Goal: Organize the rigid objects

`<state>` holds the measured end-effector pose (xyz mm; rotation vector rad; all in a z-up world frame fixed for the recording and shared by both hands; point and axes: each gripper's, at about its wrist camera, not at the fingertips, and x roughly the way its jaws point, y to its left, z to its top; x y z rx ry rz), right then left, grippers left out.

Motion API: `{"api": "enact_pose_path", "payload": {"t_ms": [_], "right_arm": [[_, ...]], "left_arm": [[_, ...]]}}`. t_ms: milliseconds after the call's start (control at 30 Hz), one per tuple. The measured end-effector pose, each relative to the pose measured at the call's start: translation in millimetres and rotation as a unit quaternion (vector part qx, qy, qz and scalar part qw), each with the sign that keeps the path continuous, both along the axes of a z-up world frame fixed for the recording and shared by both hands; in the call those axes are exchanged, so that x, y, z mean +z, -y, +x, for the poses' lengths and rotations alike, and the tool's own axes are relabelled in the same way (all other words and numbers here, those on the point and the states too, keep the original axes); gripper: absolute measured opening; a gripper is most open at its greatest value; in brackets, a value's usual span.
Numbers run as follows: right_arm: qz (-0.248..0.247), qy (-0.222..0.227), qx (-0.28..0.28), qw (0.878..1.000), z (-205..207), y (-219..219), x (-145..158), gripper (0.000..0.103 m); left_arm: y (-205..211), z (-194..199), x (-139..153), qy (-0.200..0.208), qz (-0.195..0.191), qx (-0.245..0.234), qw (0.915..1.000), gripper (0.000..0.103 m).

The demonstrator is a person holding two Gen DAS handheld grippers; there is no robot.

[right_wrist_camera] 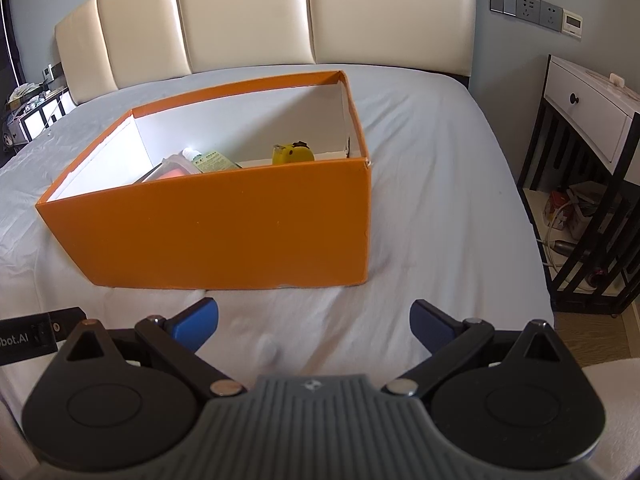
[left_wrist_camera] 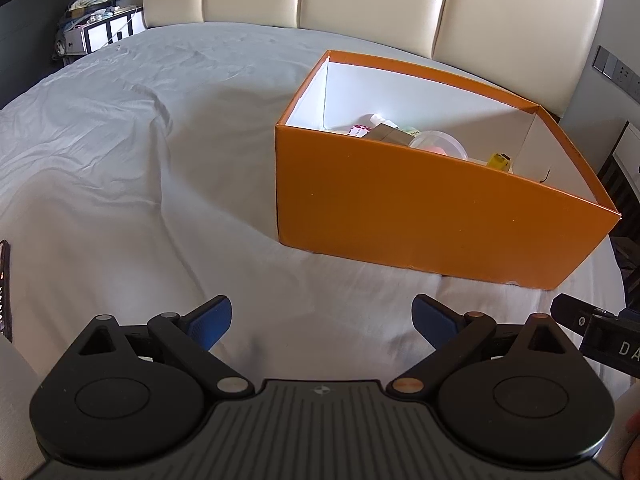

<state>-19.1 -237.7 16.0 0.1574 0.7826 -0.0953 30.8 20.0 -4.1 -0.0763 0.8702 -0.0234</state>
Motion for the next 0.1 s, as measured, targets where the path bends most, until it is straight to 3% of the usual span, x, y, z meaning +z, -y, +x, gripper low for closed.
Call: {"api": "enact_pose_path", "payload": {"t_ms": [100], "right_arm": [[0.0, 0.0, 0.0, 1.0, -0.1, 0.0, 0.0, 0.1]], "left_arm": [[-0.4, 0.1, 0.2, 0.0, 0.0, 0.0, 1.0, 0.103]]}}
